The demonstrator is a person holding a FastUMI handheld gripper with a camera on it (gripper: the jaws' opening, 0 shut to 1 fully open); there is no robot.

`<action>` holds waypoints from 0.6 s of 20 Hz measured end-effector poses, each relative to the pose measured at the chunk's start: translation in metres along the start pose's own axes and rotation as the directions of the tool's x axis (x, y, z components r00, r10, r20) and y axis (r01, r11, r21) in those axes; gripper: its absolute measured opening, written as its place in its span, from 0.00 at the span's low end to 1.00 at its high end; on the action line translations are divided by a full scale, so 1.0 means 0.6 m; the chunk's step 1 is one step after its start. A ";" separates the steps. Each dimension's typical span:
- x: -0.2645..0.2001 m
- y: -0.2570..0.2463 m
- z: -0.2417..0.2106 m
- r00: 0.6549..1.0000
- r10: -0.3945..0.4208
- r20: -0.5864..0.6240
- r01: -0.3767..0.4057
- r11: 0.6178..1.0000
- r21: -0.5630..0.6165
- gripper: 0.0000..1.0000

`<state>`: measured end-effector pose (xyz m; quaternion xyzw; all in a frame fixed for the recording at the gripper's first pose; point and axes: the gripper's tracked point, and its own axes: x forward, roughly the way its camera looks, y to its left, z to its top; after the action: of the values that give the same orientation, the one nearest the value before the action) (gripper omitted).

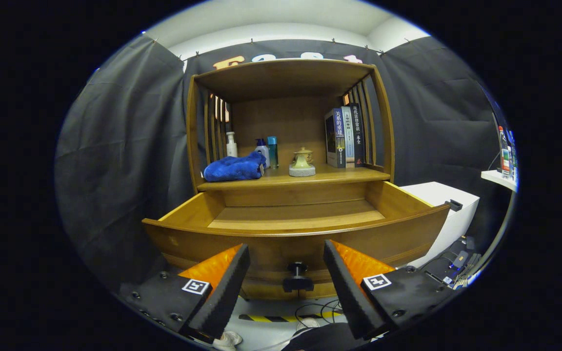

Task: Pull open the drawer, take out the items inside it, and place them on the countertop above the cabinet.

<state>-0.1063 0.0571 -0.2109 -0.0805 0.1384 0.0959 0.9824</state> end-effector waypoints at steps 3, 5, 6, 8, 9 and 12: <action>0.017 0.003 -0.008 1.000 -0.003 -0.006 0.003 1.000 -0.001 0.99; 0.025 0.005 -0.007 1.000 -0.006 -0.008 0.006 1.000 -0.010 0.99; 0.030 0.006 -0.008 1.000 -0.010 -0.010 0.010 1.000 -0.015 0.99; 0.039 0.007 -0.007 1.000 -0.013 -0.011 0.013 1.000 -0.020 0.99; 0.043 0.008 -0.006 1.000 -0.017 -0.010 0.017 1.000 -0.017 0.99; 0.045 0.005 -0.005 0.999 -0.036 -0.006 0.036 0.999 -0.018 0.98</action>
<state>-0.0819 0.0639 -0.2218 -0.0921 0.1394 0.0794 0.9827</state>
